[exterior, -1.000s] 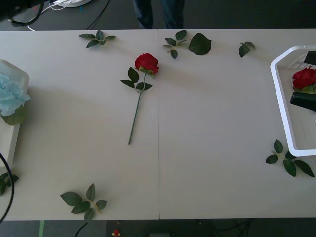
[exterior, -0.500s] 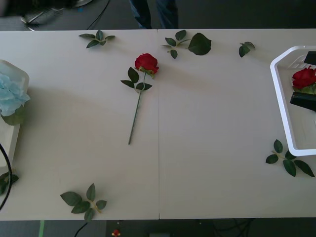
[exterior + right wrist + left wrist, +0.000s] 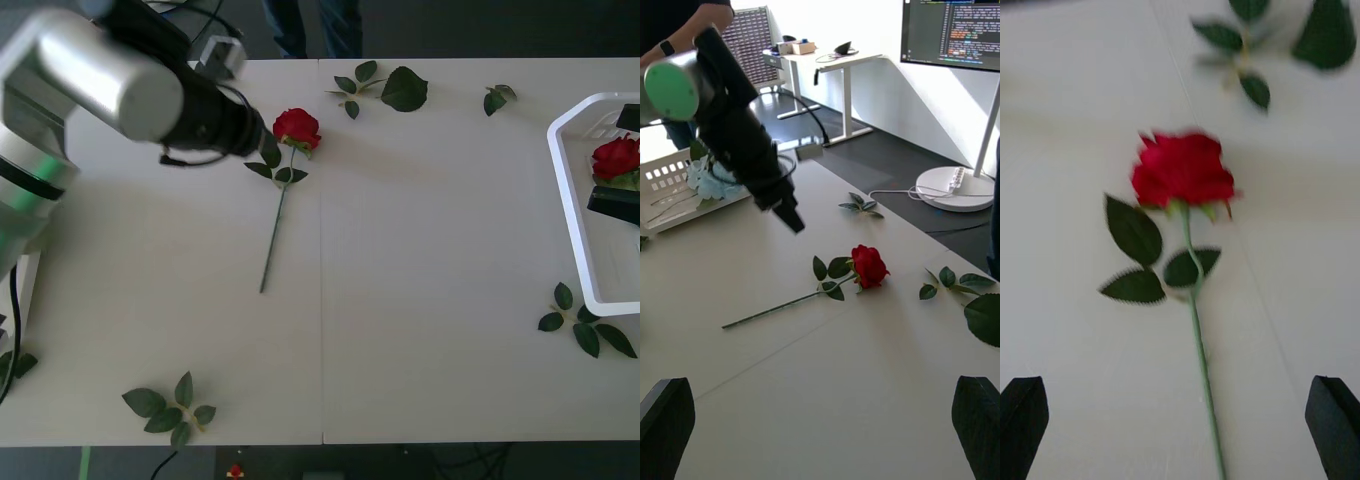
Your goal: Place the red flowers into the right box and the blue flowers into the left box. If a person shows an open palm, hand one flower to the person first, then continue sorting.
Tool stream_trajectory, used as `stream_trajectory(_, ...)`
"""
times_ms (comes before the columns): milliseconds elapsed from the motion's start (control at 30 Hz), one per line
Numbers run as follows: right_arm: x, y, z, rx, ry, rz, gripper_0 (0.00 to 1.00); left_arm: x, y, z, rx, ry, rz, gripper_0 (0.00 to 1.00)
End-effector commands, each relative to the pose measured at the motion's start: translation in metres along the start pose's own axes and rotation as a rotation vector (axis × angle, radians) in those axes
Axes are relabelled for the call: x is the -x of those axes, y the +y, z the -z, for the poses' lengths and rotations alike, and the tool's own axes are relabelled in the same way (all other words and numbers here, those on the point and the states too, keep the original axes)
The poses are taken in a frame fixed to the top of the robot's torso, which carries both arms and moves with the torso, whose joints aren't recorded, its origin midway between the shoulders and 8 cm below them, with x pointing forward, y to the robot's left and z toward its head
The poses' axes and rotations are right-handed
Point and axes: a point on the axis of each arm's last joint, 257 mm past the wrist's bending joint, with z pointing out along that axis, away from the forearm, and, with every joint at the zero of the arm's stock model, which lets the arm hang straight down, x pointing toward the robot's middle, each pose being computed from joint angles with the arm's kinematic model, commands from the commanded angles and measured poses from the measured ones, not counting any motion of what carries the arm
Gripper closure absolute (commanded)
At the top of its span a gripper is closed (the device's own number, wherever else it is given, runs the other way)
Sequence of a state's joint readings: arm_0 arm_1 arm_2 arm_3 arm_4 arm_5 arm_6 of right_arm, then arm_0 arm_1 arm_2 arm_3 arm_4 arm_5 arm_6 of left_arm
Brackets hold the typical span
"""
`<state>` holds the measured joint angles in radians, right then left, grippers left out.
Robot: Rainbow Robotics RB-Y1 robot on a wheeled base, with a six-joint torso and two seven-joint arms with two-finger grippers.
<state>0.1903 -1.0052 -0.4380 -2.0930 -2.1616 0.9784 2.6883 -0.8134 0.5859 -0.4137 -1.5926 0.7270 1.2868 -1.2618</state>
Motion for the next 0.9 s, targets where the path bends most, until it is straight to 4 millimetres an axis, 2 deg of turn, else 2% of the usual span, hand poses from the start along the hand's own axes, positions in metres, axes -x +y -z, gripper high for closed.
stream_trajectory(33, -0.002, 0.003, 0.0, 0.016, 0.031, 0.013, 0.0, -0.003, -0.007, -0.005, 0.041, 0.018, -0.019, 0.0)
stream_trajectory(233, -0.002, 0.003, 0.0, 0.016, 0.031, 0.013, 0.0, -0.005, -0.006, -0.039, 0.071, 0.104, 0.028, 0.0)
stream_trajectory(500, -0.002, 0.003, 0.0, 0.016, 0.031, 0.013, 0.0, 0.01, -0.008, -0.091, 0.103, 0.081, 0.091, 0.0)
stream_trajectory(700, -0.002, 0.003, 0.0, 0.016, 0.031, 0.013, 0.0, 0.0, -0.017, -0.113, 0.083, 0.077, 0.116, 0.0)
stream_trajectory(900, -0.002, 0.003, 0.0, 0.016, 0.031, 0.013, 0.0, -0.026, -0.038, -0.129, 0.06, 0.138, 0.132, 0.0)
